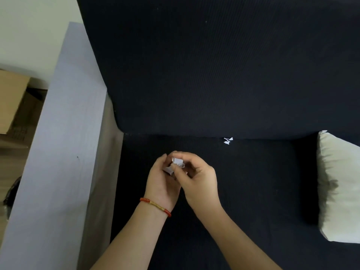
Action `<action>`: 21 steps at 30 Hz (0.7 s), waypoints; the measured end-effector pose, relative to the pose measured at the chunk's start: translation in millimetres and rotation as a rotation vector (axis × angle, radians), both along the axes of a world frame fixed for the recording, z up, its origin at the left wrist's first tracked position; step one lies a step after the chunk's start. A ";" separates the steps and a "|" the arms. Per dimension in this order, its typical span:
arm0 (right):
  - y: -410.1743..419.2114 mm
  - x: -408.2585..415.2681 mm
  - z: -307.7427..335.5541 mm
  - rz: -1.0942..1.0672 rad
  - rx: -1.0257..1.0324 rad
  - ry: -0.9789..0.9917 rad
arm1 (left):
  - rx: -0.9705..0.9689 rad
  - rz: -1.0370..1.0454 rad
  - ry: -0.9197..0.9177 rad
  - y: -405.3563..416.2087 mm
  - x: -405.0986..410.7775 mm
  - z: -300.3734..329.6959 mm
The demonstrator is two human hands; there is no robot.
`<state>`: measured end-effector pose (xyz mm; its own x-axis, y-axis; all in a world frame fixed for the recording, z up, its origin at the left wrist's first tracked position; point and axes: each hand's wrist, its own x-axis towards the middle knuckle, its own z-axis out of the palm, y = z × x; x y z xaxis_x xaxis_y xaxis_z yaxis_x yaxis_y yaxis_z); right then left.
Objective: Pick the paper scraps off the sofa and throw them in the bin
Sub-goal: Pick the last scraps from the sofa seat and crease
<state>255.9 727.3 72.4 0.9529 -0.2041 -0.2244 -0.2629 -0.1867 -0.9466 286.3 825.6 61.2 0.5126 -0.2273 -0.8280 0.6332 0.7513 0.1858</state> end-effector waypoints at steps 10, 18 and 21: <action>-12.5 -12.2 4.4 0.286 -0.295 -0.257 | 0.054 0.087 -0.028 -12.5 -7.9 16.7; -48.3 -17.5 -1.2 0.221 -0.399 -0.253 | -0.086 0.131 0.009 -23.9 -31.8 -10.9; -83.5 -6.9 -16.7 0.176 -0.476 -0.202 | 0.000 0.192 0.032 -35.8 -27.8 -4.4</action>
<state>249.0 643.8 55.7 0.9964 -0.0723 0.0447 -0.0111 -0.6315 -0.7753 258.5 789.8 56.9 0.5201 -0.1279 -0.8445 0.4837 0.8590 0.1678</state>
